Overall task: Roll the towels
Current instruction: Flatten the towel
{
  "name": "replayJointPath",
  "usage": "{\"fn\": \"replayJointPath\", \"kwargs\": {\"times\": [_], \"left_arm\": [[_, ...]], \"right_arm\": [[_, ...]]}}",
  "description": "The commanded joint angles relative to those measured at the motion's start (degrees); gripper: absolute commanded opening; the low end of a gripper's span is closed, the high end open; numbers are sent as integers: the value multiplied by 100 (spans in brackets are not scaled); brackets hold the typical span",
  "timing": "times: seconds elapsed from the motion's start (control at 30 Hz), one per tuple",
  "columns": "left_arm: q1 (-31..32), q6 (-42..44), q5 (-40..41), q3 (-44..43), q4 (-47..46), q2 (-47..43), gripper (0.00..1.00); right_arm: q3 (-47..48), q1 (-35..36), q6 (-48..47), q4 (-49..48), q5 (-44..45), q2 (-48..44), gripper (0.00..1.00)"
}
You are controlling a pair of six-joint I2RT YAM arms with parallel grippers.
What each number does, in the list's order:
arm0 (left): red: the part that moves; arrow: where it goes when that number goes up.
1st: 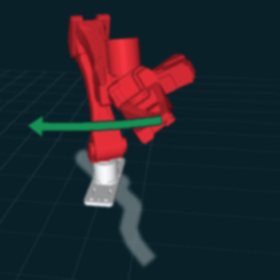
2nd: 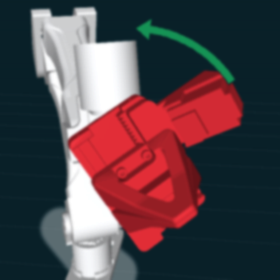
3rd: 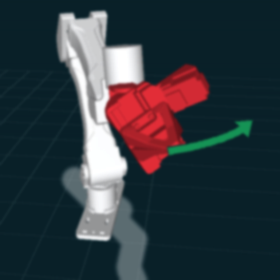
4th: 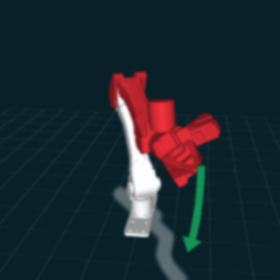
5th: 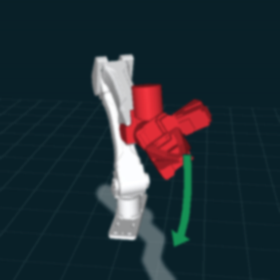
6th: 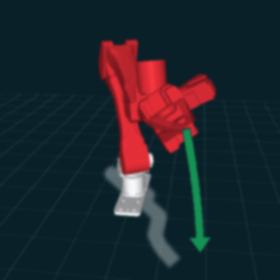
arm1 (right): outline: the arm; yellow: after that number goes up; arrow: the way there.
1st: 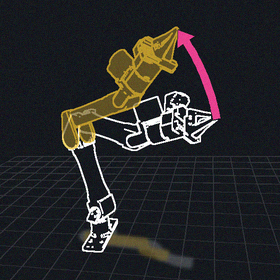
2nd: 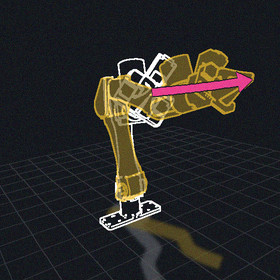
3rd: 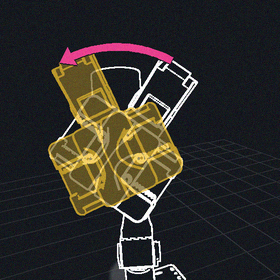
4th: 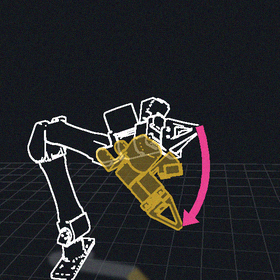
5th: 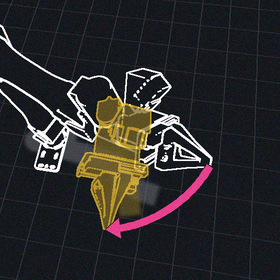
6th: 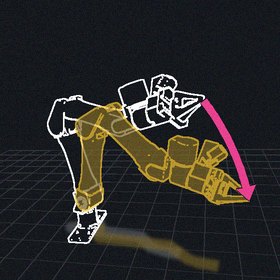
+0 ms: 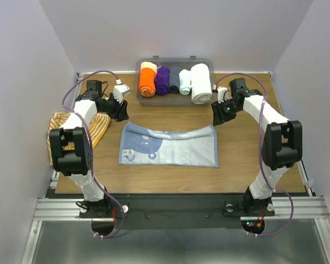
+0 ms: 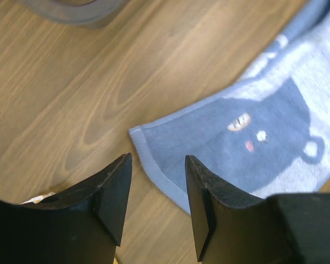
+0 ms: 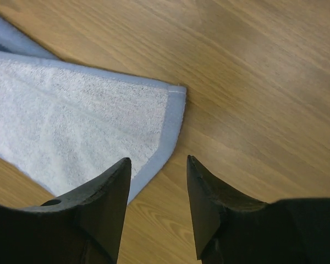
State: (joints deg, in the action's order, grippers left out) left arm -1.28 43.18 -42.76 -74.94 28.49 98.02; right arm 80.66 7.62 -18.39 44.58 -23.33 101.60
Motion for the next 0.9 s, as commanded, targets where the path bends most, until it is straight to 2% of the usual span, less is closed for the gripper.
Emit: {"fn": "replayJointPath", "kwargs": {"times": [0.0,0.2,0.5,0.63,0.67,0.73,0.77,0.8,0.87], "left_arm": [[-109,-1109,74,-144,-888,-46,55],[-180,-1180,286,-91,-1012,208,56],[-224,-1250,251,-162,-1091,437,61],[-224,-1329,251,-144,-1126,639,62],[-224,-1364,242,-127,-1144,674,62],[-224,-1443,216,-48,-1275,745,62],[-224,-1566,207,-13,-1337,771,62],[-224,-1636,137,14,-1450,798,62],[-224,-1873,41,58,-1557,903,62]], "right_arm": [[116,73,599,-625,170,158,50],[336,73,1004,-845,119,790,50],[275,65,1031,-995,189,1265,50],[196,73,1039,-1048,-30,1275,36],[178,73,1039,-1048,-162,1257,25],[125,65,1074,-1048,-259,1231,14],[108,73,1092,-1048,-338,1213,5],[73,65,1101,-1039,-356,1204,1],[64,73,1119,-1048,-426,1178,1]]}}
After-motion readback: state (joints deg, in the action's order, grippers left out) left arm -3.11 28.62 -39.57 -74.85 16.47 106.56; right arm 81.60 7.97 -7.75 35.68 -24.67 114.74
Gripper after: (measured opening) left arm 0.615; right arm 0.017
